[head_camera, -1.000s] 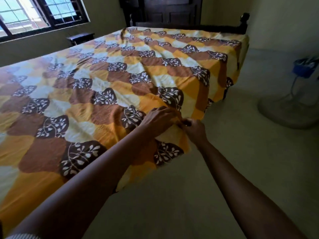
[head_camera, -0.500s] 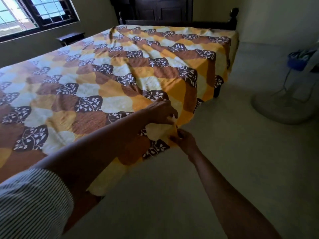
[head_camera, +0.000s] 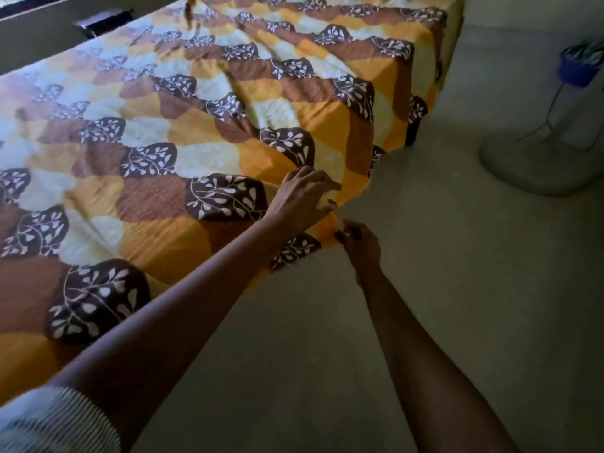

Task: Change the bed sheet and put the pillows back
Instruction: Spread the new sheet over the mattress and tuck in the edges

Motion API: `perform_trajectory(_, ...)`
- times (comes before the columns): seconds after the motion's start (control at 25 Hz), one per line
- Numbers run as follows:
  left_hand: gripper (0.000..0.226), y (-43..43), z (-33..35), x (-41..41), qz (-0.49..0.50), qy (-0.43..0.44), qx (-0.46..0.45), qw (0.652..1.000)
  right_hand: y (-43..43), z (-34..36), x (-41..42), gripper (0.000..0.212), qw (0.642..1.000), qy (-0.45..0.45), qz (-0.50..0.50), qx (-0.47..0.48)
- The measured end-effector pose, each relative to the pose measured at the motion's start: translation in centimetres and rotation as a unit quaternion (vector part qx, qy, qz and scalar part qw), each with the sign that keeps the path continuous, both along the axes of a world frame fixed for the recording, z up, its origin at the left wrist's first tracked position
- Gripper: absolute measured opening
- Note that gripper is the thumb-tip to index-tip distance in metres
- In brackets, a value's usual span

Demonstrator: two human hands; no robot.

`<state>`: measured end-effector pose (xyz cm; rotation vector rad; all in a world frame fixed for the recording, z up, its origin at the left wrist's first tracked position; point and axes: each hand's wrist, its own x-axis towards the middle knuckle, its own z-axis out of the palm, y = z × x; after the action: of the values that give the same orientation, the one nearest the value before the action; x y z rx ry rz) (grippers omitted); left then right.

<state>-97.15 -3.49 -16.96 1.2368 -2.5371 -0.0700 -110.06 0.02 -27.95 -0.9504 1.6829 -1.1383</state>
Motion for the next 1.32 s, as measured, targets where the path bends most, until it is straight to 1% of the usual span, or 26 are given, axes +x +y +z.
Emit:
perform_trajectory(0.04,0.031,2.7,-0.1,0.3,0.043,0.074,0.027,0.996,1.2,-0.5,0.3,0.043,1.0,-0.016,-0.019,0.01)
perform_trajectory(0.08,0.027,5.1,-1.0,0.9,0.092,0.163,0.084,0.979,2.4,-1.0,0.9,0.047,0.997,-0.068,-0.037,0.025)
perform_trajectory(0.12,0.022,7.8,-2.0,1.3,0.148,0.277,0.169,0.934,3.5,-1.6,1.8,0.049,0.986,-0.152,-0.049,0.044)
perform_trajectory(0.16,0.017,10.2,-3.3,2.0,0.215,0.405,0.272,0.846,4.7,-2.3,2.9,0.049,0.966,-0.243,-0.044,0.07)
perform_trajectory(0.2,0.015,12.2,-4.6,2.8,0.279,0.529,0.365,0.714,5.8,-2.9,4.2,0.049,0.939,-0.33,-0.027,0.095)
perform_trajectory(0.24,0.015,13.7,-5.9,3.6,0.333,0.623,0.424,0.567,6.6,-3.5,5.5,0.05,0.91,-0.395,-0.011,0.125)
perform_trajectory(0.28,0.017,14.6,-7.2,4.6,0.369,0.687,0.446,0.439,6.8,-3.9,6.8,0.052,0.885,-0.44,0.0,0.153)
perform_trajectory(0.32,0.018,15.2,-8.6,5.5,0.386,0.73,0.442,0.35,6.8,-4.0,8.1,0.053,0.865,-0.469,0.01,0.178)
perform_trajectory(0.36,0.018,15.6,-9.6,6.3,0.392,0.758,0.419,0.311,6.6,-4.1,9.2,0.052,0.85,-0.49,0.021,0.193)
perform_trajectory(0.4,0.02,15.7,-10.3,6.9,0.391,0.775,0.392,0.304,6.1,-3.9,10.1,0.048,0.841,-0.502,0.036,0.197)
perform_trajectory(0.44,0.026,15.7,-10.9,7.2,0.387,0.786,0.367,0.311,5.5,-3.8,10.8,0.043,0.841,-0.503,0.049,0.194)
perform_trajectory(0.52,0.042,15.3,-11.9,7.5,0.392,0.79,0.335,0.33,4.3,-3.2,11.6,0.031,0.857,-0.475,0.054,0.191)
perform_trajectory(0.56,0.045,15.0,-12.2,7.6,0.398,0.784,0.332,0.341,3.8,-3.0,11.8,0.03,0.87,-0.451,0.048,0.194)
perform_trajectory(0.68,0.033,14.0,-12.6,7.7,0.42,0.75,0.349,0.373,3.0,-3.0,11.6,0.033,0.906,-0.359,0.044,0.217)
perform_trajectory(0.76,0.029,13.3,-12.6,7.9,0.464,0.714,0.342,0.397,2.8,-3.4,11.8,0.038,0.92,-0.322,0.077,0.21)
perform_trajectory(0.84,0.031,12.6,-12.3,8.2,0.497,0.7,0.321,0.4,2.9,-3.7,12.3,0.037,0.93,-0.298,0.077,0.201)
perform_trajectory(0.88,0.03,12.3,-12.1,8.4,0.5,0.699,0.326,0.394,3.1,-3.6,12.3,0.036,0.932,-0.294,0.064,0.2)
perform_trajectory(0.92,0.027,12.2,-11.5,8.4,0.499,0.699,0.346,0.378,3.3,-3.4,12.0,0.034,0.931,-0.302,0.048,0.2)
perform_trajectory(1.0,0.023,12.9,-10.1,7.6,0.5,0.673,0.426,0.34,4.3,-3.2,10.8,0.035,0.926,-0.316,0.032,0.202)
perform_trajectory(1.04,0.019,13.9,-9.4,6.8,0.501,0.653,0.457,0.338,4.9,-3.2,9.8,0.037,0.931,-0.305,0.02,0.2)
perform_trajectory(1.08,0.016,14.8,-8.7,5.9,0.496,0.65,0.46,0.345,5.4,-3.4,8.7,0.038,0.937,-0.294,-0.008,0.187)
perform_trajectory(1.12,0.016,15.5,-7.8,4.9,0.479,0.674,0.438,0.354,5.9,-3.3,7.8,0.035,0.938,-0.304,-0.039,0.165)
perform_trajectory(1.16,0.016,15.8,-6.8,4.1,0.446,0.717,0.404,0.351,6.3,-2.9,7.1,0.029,0.928,-0.341,-0.063,0.139)
perform_trajectory(1.2,0.015,15.7,-5.9,3.6,0.407,0.764,0.374,0.332,6.4,-2.3,6.7,0.022,0.907,-0.399,-0.072,0.115)
perform_trajectory(1.28,0.018,14.8,-4.9,3.6,0.341,0.838,0.326,0.275,6.2,-0.7,7.0,0.021,0.851,-0.515,-0.055,0.089)
perform_trajectory(1.32,0.021,14.4,-4.8,3.8,0.321,0.859,0.311,0.249,5.9,0.0,7.4,0.022,0.831,-0.548,-0.034,0.088)
